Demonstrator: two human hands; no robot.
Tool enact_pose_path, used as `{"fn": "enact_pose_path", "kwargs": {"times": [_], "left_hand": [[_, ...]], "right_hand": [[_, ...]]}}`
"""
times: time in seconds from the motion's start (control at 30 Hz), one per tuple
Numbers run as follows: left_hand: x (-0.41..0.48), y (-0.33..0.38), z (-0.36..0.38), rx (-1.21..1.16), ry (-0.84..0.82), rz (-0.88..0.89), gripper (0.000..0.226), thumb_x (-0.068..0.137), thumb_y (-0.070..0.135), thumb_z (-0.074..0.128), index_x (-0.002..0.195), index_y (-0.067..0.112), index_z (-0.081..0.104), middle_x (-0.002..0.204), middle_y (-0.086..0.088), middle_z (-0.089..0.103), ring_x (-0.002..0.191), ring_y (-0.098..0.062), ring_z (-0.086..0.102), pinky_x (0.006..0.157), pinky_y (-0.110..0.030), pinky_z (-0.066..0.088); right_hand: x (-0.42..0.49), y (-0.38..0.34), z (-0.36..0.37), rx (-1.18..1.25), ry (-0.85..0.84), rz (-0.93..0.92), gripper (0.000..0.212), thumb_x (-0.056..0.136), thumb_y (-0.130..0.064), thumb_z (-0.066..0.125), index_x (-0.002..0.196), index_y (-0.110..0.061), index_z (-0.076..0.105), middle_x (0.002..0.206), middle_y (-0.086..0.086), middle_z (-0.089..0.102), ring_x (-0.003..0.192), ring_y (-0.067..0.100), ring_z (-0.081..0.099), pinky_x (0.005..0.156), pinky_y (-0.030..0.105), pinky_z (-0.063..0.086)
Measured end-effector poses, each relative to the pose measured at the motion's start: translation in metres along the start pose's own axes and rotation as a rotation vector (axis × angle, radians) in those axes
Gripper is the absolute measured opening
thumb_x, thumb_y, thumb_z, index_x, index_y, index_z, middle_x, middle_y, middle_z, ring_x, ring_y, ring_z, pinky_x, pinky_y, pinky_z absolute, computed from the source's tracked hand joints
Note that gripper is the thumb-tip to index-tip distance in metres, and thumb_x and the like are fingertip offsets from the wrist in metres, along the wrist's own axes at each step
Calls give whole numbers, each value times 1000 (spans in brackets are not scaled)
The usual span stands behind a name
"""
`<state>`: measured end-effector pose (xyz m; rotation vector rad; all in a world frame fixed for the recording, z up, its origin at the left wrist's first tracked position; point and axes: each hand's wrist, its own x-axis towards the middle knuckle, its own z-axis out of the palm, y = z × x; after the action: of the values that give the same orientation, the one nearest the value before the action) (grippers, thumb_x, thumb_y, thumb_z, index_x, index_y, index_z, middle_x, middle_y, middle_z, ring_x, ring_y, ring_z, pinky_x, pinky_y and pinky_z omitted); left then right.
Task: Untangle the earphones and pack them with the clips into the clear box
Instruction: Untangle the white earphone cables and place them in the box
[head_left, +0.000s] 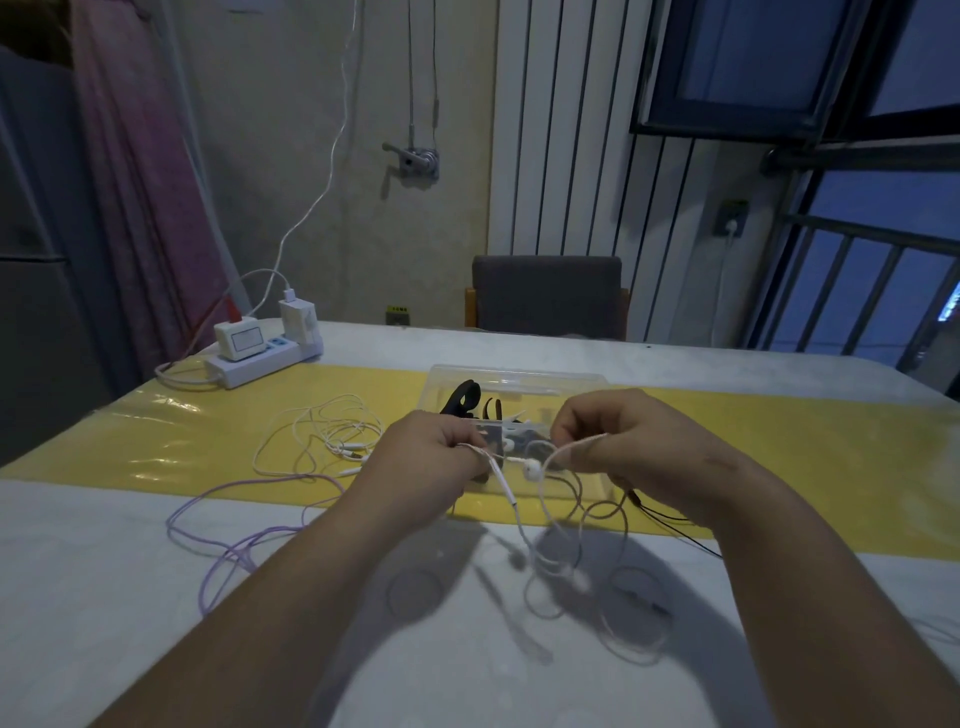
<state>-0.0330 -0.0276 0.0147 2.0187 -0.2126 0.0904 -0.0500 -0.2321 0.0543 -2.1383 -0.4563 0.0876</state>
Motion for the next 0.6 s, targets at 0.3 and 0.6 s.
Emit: {"fn": "enact_pose_path", "kwargs": {"times": [0.3,0.6], "left_hand": [[-3,7,-4,-21,-21,-9,20,87,8,60,74,8,75,52,0,64,44,-4,52,49,-20,44],[-4,8,0,-127,-38,34,17,77,28,62,76,19,76,80,-20,72,79,-37,68,78,-58,53]], "right_hand": [[-5,0,-9,38,-36,13,12,75,-23,67,65,-17,64,59,1,47,56,18,34,48,24,28],[-2,-5,3,-47,-103,28,7,79,-12,79,74,-12,74,66,-3,66,64,8,58,65,27,49]]}}
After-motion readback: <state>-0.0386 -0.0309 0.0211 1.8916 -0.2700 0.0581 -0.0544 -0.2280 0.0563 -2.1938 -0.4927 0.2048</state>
